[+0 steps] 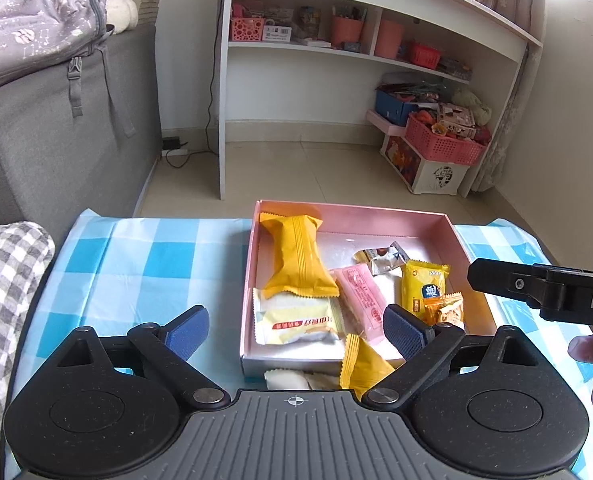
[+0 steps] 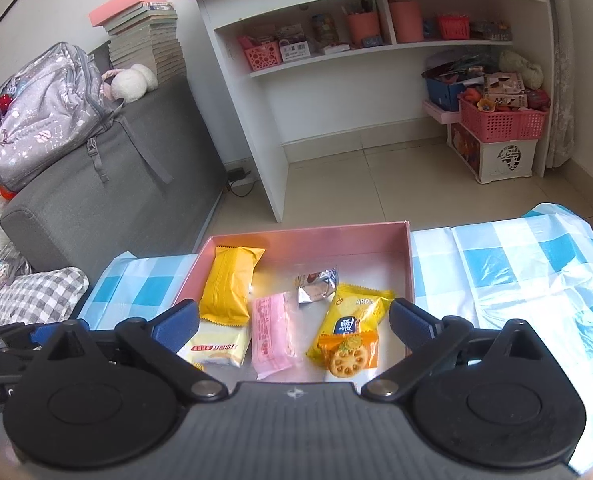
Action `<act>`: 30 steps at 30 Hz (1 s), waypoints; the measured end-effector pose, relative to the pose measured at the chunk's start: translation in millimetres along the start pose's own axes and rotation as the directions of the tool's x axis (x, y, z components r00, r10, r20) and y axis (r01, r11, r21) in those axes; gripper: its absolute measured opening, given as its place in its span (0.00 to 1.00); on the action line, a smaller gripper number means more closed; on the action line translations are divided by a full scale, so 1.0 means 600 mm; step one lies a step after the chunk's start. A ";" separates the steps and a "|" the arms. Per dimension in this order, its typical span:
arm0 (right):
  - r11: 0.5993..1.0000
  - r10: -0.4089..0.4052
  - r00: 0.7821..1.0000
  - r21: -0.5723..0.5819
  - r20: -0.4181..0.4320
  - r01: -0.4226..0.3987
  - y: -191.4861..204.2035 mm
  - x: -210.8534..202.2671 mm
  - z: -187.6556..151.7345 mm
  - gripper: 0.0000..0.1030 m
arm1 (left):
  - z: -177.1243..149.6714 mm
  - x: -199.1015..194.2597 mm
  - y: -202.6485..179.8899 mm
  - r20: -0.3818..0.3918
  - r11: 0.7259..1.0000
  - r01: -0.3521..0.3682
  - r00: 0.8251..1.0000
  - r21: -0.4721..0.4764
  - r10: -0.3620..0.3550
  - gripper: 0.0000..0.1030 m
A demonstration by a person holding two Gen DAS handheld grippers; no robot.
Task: Organize snacks
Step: 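Move both tools back over the remaining snacks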
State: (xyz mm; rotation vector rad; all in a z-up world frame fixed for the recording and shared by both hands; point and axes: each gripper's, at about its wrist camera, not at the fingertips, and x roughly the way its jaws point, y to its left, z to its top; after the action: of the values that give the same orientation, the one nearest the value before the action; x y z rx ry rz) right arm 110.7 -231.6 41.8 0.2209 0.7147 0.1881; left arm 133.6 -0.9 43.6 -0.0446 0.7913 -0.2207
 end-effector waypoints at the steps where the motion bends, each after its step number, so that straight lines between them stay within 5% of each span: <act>1: 1.000 0.002 1.000 -0.004 -0.002 -0.002 0.002 -0.004 -0.002 1.00 | -0.002 -0.006 0.002 0.000 1.000 0.000 1.000 -0.002 0.000 0.93; 15: 0.995 0.017 0.999 -0.102 -0.038 -0.021 0.042 -0.047 -0.073 1.00 | -0.091 -0.064 0.048 -0.058 0.998 -0.046 0.997 -0.035 0.044 0.96; 26: 0.976 0.024 0.999 -0.214 -0.041 -0.032 0.067 -0.050 -0.131 1.00 | -0.158 -0.059 0.079 -0.075 0.995 -0.100 0.992 0.025 0.101 0.96; 30: 0.974 0.004 0.998 -0.225 -0.069 -0.019 0.062 -0.044 -0.151 1.00 | -0.169 -0.054 0.089 -0.056 0.998 -0.048 0.997 0.033 0.050 0.96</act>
State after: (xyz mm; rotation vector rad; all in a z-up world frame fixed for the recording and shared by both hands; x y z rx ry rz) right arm 27.2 -190.3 1.4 0.0012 0.7535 0.2869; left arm 49.1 62.4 -11.5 0.0108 0.8447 -0.1887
